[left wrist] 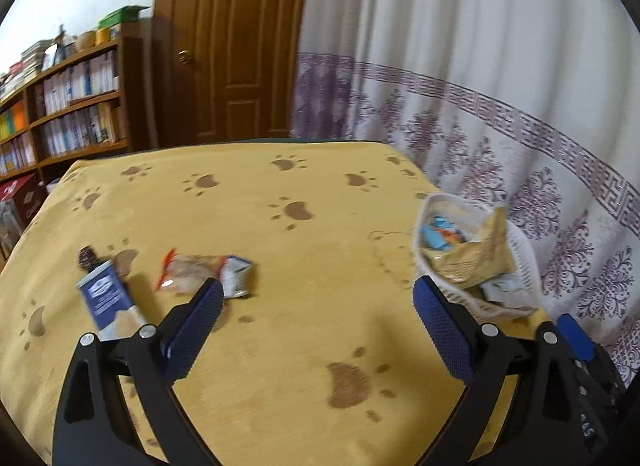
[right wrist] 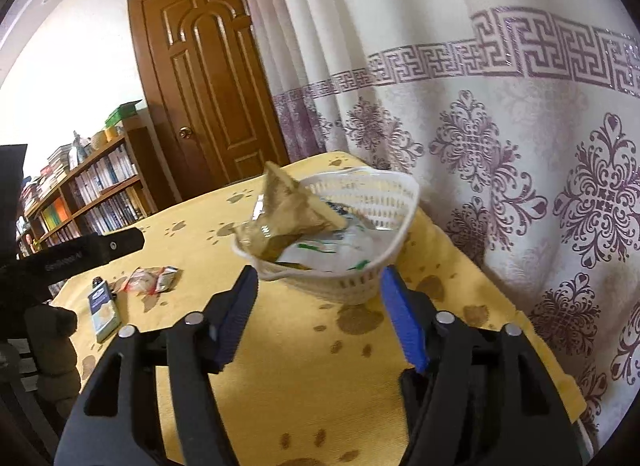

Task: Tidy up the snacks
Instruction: 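Move both tools back toward the remaining snacks, then grasp the blue soda crackers packet with the left tool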

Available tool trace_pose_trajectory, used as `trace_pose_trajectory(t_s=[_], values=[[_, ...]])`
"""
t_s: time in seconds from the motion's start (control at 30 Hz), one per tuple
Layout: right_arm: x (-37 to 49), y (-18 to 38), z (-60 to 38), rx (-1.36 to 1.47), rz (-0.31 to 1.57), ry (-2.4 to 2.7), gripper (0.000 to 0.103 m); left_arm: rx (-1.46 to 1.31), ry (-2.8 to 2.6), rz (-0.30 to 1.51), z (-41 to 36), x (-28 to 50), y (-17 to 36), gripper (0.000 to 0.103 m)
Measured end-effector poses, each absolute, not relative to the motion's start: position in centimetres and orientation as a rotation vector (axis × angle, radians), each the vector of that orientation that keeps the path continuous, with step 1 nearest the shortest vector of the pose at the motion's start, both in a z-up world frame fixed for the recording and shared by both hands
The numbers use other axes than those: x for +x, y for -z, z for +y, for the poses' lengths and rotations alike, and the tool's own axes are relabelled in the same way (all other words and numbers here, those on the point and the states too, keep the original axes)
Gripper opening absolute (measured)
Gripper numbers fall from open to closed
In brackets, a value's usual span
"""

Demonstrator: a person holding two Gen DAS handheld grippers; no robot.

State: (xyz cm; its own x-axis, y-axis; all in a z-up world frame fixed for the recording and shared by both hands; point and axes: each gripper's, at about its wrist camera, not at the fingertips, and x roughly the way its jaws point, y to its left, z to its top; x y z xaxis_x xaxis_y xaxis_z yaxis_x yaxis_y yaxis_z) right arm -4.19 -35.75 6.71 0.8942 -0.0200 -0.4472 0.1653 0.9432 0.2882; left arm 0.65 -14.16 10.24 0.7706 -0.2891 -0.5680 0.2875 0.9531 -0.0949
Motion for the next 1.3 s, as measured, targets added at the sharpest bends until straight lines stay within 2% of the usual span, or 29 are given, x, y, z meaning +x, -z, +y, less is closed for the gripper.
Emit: trace_pose_trajectory(t_s=[0.4,0.67,1.2,1.3], values=[[-3.4,-6.1,-30.5,0.28,0.522,-0.009,0.067,-0.032,0.021,0.644,-5.9,2.7,-8.4,0.095],[-2.8,-5.6,-28.2,0.263,0.561,-0.06,0.067,-0.1,-0.12,0.723,-0.8,5.4,-6.0,0.095],[-1.9,-4.6,-26.3,0.224,0.607,-0.077,0.067,-0.177,-0.162,0.864,2.1,10.0,-1.9,0.095],[-1.6,-4.4,-26.1,0.221,0.615,-0.078,0.067,-0.184,-0.159,0.871,2.3,10.2,-1.4,0.093]])
